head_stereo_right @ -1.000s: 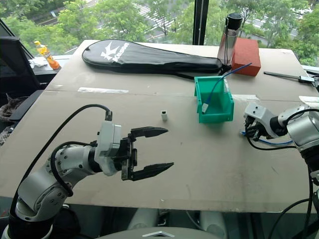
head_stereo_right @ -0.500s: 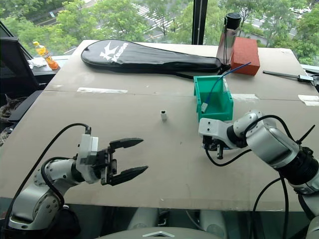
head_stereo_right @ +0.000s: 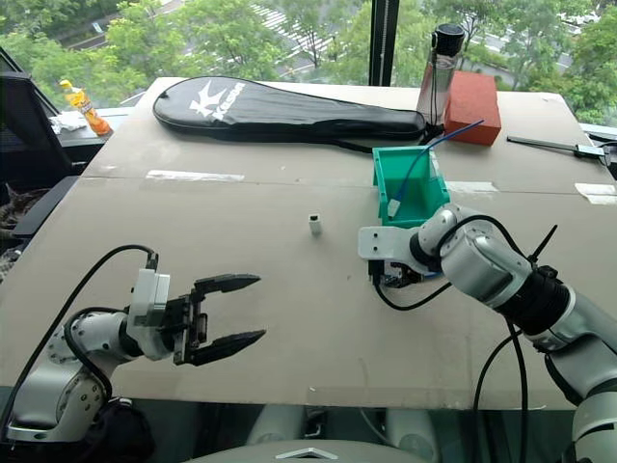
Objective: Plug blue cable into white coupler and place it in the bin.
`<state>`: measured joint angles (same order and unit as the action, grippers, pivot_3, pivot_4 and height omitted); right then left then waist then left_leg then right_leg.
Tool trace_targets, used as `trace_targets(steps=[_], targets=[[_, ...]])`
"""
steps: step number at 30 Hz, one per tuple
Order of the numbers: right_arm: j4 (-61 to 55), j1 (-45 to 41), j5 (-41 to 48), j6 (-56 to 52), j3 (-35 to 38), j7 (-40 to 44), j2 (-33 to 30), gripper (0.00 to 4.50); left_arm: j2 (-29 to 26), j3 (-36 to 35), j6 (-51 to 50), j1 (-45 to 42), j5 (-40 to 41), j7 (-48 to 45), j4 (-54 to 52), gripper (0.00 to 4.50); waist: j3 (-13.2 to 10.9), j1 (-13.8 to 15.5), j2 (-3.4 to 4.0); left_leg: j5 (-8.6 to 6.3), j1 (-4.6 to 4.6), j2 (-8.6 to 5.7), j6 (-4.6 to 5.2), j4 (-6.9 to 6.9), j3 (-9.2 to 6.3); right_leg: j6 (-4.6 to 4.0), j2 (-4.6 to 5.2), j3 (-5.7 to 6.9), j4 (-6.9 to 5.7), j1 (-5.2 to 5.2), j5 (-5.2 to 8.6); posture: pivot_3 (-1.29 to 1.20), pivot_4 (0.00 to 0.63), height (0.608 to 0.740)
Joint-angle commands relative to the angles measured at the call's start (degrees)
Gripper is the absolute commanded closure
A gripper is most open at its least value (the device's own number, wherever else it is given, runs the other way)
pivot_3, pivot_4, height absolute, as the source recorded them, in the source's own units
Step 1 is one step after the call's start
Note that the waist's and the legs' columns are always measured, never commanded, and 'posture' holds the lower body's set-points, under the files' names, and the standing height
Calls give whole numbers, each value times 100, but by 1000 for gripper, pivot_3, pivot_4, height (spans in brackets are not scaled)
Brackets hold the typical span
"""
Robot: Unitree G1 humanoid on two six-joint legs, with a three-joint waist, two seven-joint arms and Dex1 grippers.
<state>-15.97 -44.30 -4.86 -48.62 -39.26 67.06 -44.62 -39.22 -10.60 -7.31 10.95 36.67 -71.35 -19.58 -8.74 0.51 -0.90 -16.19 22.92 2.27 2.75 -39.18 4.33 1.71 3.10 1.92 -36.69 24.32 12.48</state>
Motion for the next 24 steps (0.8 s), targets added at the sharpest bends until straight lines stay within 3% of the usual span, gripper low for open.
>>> trace_targets(steps=[1, 6, 10, 13, 17, 21, 24], targets=[[-676, 113, 427, -395, 799, -37, -23, 56, 8, 6, 138, 8, -19, -79, -23, 0, -1, -2, 1, 0, 1, 0, 0, 0, 0, 0, 0, 0, 0, 1, 0, 0, 150, 740], [-1635, 681, 1297, -1536, 2504, -487, 340, 56, 25, 159, 119, -248, -200, 21, 59, 0, 0, 28, 0, -1, 3, 2, 1, 0, -2, 0, 2, 1, 0, 1, 0, 0, 150, 740], [-2707, 2024, 2239, -1558, 4386, -790, 1138, 56, 22, 502, -5, -711, -547, 249, 153, 0, 7, 84, -12, -2, 9, -1, 1, 2, -18, 0, 5, 16, 5, -6, 0, 0, 150, 740], [-3558, 4155, 2504, -423, 5533, -726, 1502, 56, 28, 968, -629, -1419, -911, 764, 189, 0, 6, 162, -8, -2, 12, -7, 2, 7, -29, 2, 3, 22, 9, -14, 0, 0, 150, 740], [-3975, 6019, 2656, 695, 6063, -909, 1991, 56, 196, 1503, -596, -2289, -1284, 694, 712, 0, 6, 105, -3, -3, 1, -10, 5, 3, -15, 31, -9, 5, 7, -19, -9, 0, 150, 740], [-3811, 7279, 2655, 2209, 6518, -919, 2399, 56, 460, 2035, -749, -2968, -1553, 590, 1244, 0, 6, -40, -6, -2, -35, -3, 4, -2, -10, 34, -25, -6, 0, -42, 17, 0, 150, 740], [-3511, 7680, 2803, 2889, 6806, -842, 2460, 56, 700, 2471, -640, -3377, -1895, 518, 1730, 0, 8, -36, -9, -1, -53, 3, 3, -4, -3, 33, -28, -20, -7, -50, 16, 0, 150, 740]])
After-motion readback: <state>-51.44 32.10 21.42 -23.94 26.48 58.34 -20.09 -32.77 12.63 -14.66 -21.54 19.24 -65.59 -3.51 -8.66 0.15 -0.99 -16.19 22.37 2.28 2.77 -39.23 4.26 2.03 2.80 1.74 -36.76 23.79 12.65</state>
